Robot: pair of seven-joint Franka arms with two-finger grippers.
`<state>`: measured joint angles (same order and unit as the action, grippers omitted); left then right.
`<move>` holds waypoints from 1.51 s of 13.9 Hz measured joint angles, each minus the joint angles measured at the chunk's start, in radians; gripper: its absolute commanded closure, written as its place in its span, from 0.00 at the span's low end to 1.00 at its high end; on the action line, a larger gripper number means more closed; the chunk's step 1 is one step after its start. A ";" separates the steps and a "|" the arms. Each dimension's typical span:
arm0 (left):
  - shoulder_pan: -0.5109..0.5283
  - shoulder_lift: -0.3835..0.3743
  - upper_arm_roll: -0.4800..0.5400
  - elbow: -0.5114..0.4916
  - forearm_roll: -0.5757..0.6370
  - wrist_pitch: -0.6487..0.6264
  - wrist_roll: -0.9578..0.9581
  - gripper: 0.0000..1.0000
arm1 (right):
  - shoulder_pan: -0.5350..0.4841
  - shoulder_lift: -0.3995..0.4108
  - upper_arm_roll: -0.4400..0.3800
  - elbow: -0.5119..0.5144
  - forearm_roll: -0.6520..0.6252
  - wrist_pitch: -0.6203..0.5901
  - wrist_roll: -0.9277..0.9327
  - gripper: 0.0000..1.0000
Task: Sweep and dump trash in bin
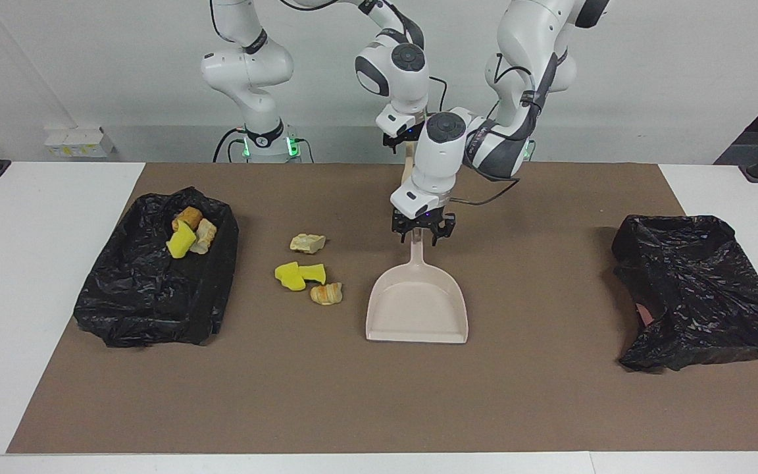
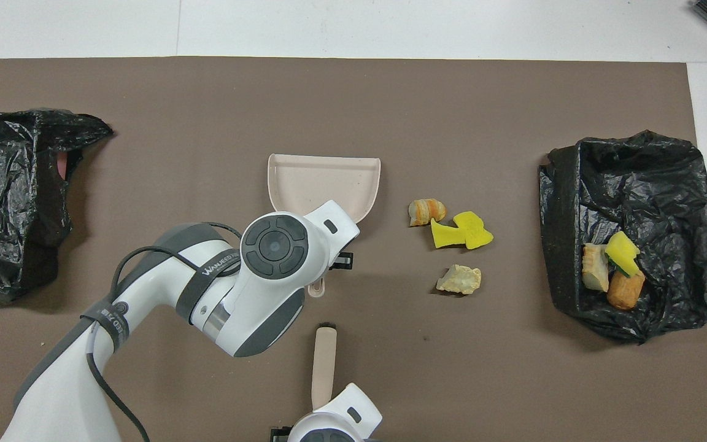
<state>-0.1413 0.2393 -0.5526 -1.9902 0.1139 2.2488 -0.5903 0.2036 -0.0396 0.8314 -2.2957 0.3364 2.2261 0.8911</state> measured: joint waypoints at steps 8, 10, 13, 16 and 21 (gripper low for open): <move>0.000 0.001 -0.003 -0.011 0.012 0.005 0.060 1.00 | 0.006 0.053 0.005 -0.035 -0.019 0.072 -0.041 0.88; 0.003 0.000 0.001 -0.002 0.038 0.003 0.125 1.00 | 0.010 0.053 0.005 -0.036 -0.026 0.072 -0.041 1.00; 0.025 -0.003 0.008 0.034 0.051 -0.060 0.289 1.00 | 0.013 0.053 0.006 -0.038 -0.029 0.072 -0.042 1.00; 0.082 -0.022 0.010 0.071 0.055 -0.177 0.600 1.00 | 0.013 0.053 0.006 -0.036 -0.042 0.066 -0.042 1.00; 0.144 -0.040 0.015 0.071 0.056 -0.226 1.113 1.00 | -0.010 0.052 0.001 0.035 -0.073 -0.079 -0.042 1.00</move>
<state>0.0024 0.1988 -0.5378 -1.9194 0.1702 2.0226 0.5222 0.1932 0.0122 0.8320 -2.2612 0.2631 2.1470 0.8487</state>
